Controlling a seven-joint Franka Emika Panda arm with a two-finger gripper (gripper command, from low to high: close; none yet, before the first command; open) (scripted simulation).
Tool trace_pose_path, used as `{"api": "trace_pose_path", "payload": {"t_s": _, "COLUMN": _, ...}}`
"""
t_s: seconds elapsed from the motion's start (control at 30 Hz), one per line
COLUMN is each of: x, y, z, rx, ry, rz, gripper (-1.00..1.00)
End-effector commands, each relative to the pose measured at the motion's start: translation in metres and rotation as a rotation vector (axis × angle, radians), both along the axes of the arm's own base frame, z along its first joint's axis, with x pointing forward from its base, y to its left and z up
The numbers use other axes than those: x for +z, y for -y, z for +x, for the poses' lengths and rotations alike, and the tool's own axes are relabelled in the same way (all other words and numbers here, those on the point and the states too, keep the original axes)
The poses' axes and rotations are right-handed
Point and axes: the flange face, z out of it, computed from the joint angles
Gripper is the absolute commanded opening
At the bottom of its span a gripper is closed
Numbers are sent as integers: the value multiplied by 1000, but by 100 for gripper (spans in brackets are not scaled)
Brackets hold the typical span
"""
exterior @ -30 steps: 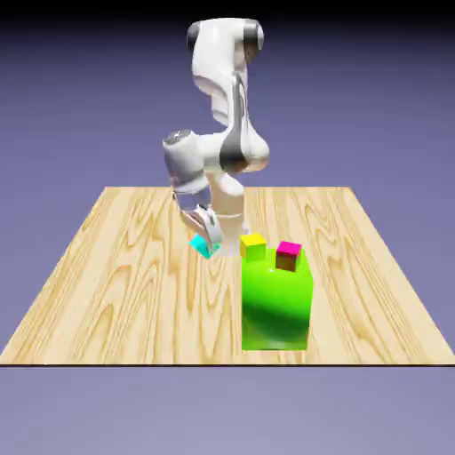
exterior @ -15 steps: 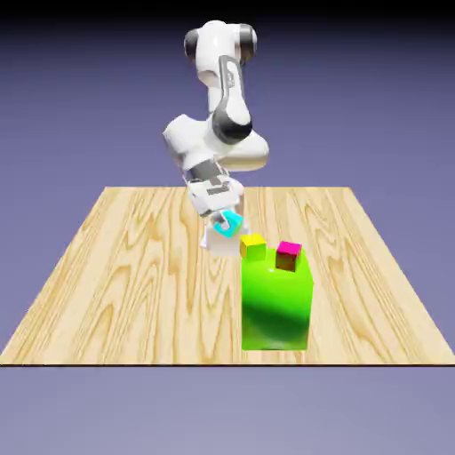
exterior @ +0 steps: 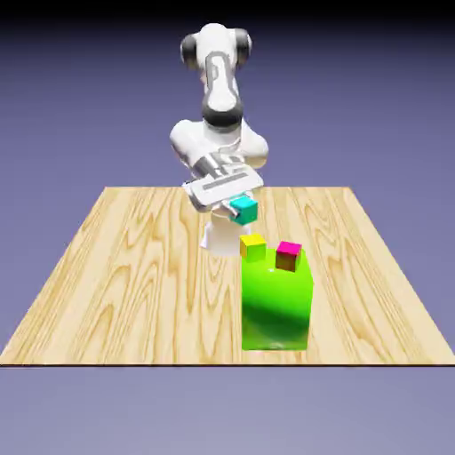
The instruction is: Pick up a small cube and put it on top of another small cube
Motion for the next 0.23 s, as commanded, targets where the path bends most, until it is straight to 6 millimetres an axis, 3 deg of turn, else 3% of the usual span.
{"api": "trace_pose_path", "payload": {"t_s": 0.0, "x": -5, "y": -3, "z": 3, "rx": 1, "ry": 0, "rz": 1, "gripper": -100}}
{"api": "trace_pose_path", "payload": {"t_s": 0.13, "x": -23, "y": -16, "z": 15, "rx": -2, "ry": 3, "rz": 5, "gripper": -100}}
{"api": "trace_pose_path", "payload": {"t_s": 0.17, "x": -23, "y": -16, "z": 15, "rx": -2, "ry": 3, "rz": 5, "gripper": 100}}
{"api": "trace_pose_path", "payload": {"t_s": 0.2, "x": -23, "y": -16, "z": 15, "rx": -2, "ry": 3, "rz": 5, "gripper": 100}}
